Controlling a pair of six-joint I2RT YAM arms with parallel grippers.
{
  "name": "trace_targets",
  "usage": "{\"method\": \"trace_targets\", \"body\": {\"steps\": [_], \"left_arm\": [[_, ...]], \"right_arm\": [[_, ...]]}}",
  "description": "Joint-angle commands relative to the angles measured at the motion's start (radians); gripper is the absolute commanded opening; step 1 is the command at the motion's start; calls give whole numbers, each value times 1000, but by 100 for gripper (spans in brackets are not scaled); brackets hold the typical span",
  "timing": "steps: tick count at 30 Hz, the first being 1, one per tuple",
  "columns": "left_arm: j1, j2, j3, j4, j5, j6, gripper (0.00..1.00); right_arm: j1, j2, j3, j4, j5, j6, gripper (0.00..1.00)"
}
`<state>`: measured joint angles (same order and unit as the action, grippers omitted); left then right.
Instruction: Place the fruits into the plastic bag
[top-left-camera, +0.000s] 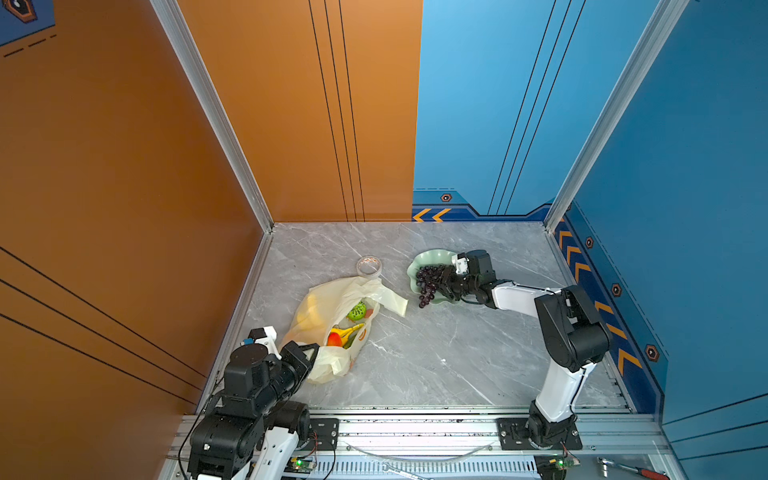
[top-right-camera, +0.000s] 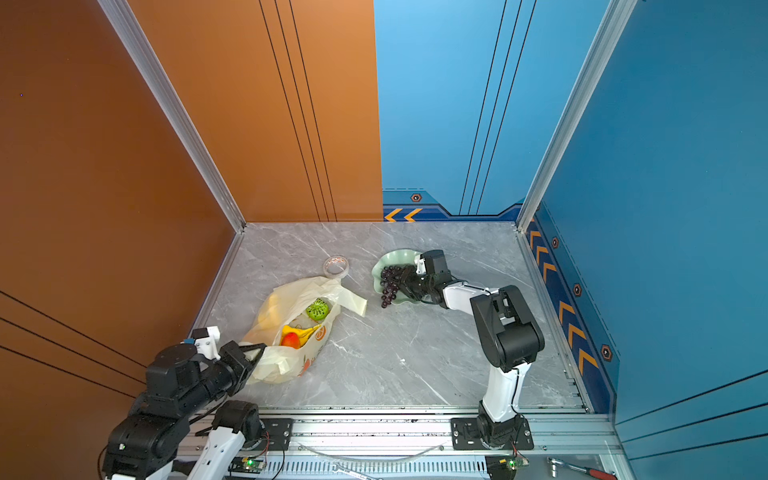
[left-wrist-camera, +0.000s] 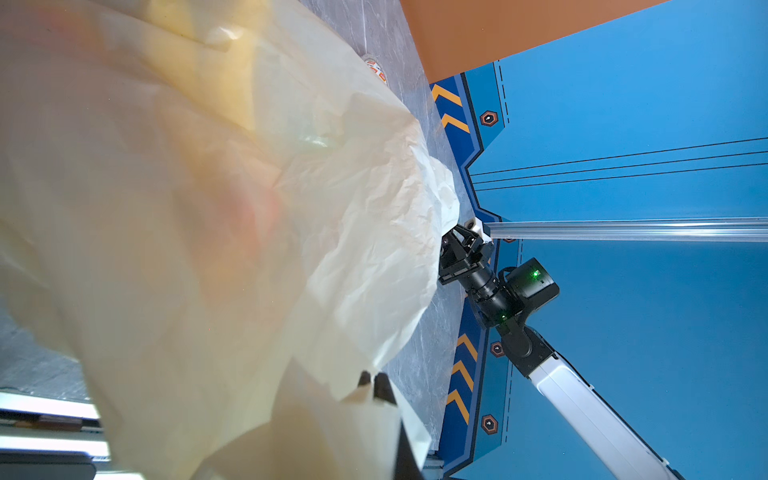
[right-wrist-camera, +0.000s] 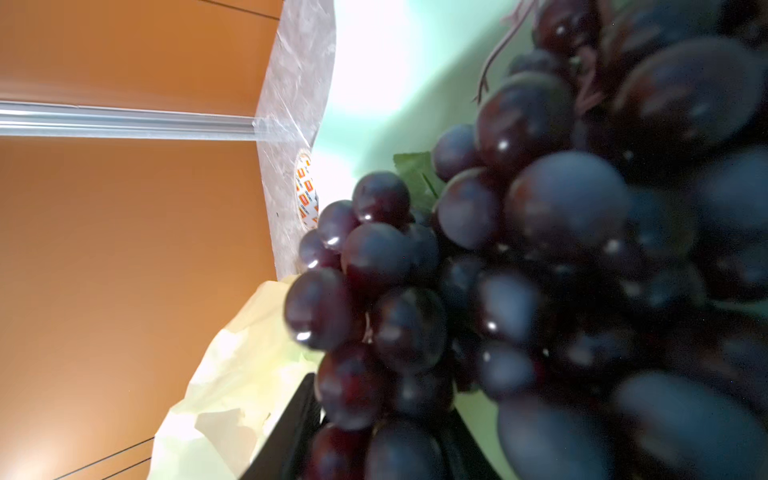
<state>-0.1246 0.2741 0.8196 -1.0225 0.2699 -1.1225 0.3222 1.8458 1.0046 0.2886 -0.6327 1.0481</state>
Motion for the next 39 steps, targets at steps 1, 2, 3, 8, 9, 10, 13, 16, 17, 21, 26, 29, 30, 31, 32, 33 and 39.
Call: {"method": "trace_targets", "body": {"steps": [1,2,3,8,9,10,13,16,17,21,26,29,30,31,32,33,39], "left_arm": [[3,8,24,-14,-15,24,0],[2,9,26,-13,-16,24,0],[2,9,26,-14,-15,26,0],[2,6,24,-18,-18,25,0],[2,6,25,-18,-19,24,0],[2,5,25,-18,-20,24,0],[2,6,26,-21,-21,25,0],[0,6,29,-25,-23,24,0],[0,6,29,-26,-23,24,0],[0,0,27,-28,-26,22,0],[-1,0,22,-27,-27,20,0],[-1,3,22,-28,-28,21,0],[-1,4,21,-27,-28,23,0],[-3,6,23,-27,-27,24,0],[-2,4,23,-27,-28,24,0],[-4,3,23,-29,-27,24,0],[-3,0,24,-41,-29,26,0]], "right_arm": [[-23,-55,-13,80,-11,29,37],[-29,-59,-15,88,-13,33,37],[-35,-62,-15,94,-16,38,37],[-69,-75,-25,135,-19,65,37],[-77,-75,-27,138,-19,70,37],[-84,-76,-30,152,-21,77,37],[-100,-73,-34,159,-23,84,34],[-97,-70,15,4,-23,3,41],[-87,-76,50,-109,-6,-70,48],[-23,-80,221,-571,136,-389,65],[31,-48,303,-718,206,-506,84],[51,-21,336,-761,243,-521,84],[60,-8,354,-778,263,-524,84],[69,5,373,-802,282,-533,84],[77,17,389,-818,293,-540,84],[87,32,408,-832,308,-545,83],[112,113,488,-888,370,-535,81]]}}
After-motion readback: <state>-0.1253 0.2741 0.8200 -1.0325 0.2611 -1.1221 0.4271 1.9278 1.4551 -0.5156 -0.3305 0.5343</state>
